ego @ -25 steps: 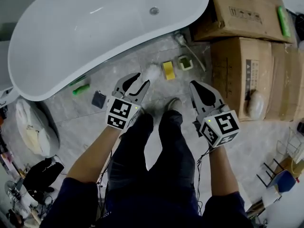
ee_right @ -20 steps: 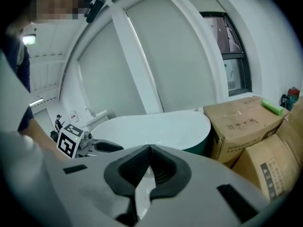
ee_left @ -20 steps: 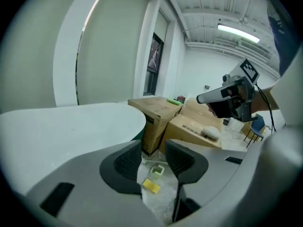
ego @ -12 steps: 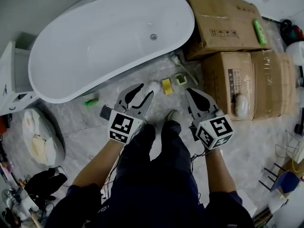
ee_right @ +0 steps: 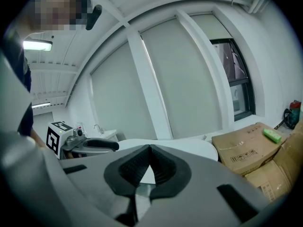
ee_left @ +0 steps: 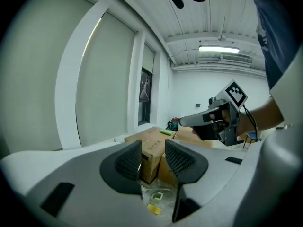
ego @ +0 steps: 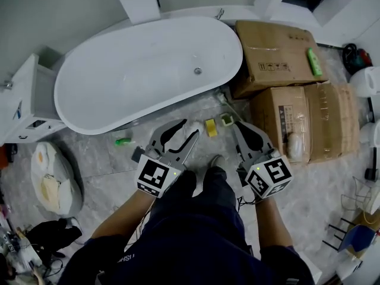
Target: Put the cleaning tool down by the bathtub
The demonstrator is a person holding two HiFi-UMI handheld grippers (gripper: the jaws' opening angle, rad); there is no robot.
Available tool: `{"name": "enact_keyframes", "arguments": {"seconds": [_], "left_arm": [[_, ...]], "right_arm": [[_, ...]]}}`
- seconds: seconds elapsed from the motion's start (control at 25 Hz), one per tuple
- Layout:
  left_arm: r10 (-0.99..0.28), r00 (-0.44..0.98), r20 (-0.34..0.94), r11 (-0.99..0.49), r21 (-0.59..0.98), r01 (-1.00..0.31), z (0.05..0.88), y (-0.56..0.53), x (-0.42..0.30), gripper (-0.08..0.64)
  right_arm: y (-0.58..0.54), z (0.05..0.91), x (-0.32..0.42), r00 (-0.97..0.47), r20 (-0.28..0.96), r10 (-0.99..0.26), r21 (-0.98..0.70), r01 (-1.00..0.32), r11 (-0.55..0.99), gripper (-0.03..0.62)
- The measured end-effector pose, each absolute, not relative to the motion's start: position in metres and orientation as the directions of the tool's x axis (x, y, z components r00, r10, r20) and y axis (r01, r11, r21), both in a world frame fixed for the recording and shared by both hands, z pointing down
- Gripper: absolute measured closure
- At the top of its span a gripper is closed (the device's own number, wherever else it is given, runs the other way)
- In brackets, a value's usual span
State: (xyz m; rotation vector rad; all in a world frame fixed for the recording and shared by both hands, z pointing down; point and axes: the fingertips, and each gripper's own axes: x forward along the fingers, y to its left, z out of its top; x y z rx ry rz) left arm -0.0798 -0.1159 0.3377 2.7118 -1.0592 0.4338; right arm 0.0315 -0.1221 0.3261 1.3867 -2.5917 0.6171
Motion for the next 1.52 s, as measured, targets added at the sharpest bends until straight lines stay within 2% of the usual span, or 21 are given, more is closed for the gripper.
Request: {"name": "enact_keyframes", "arguments": {"seconds": [0.6, 1.52], "left_arm": [[-0.661, 0.72, 0.209, -0.735, 0.009, -0.678, 0.243, -0.108, -0.114, 0.39], [-0.704, 0.699, 0.128, -0.705, -0.009, -0.709, 0.207, -0.108, -0.147, 0.462]], "right_arm": [[-0.113, 0.245, -0.017, -0.595, 0.195, -0.78, -0.225, -0.801, 0.555, 0.588], [-0.108, 0.207, -0.055, -0.63, 0.139, -0.764, -0.191, -0.774, 0.604, 0.588]]}}
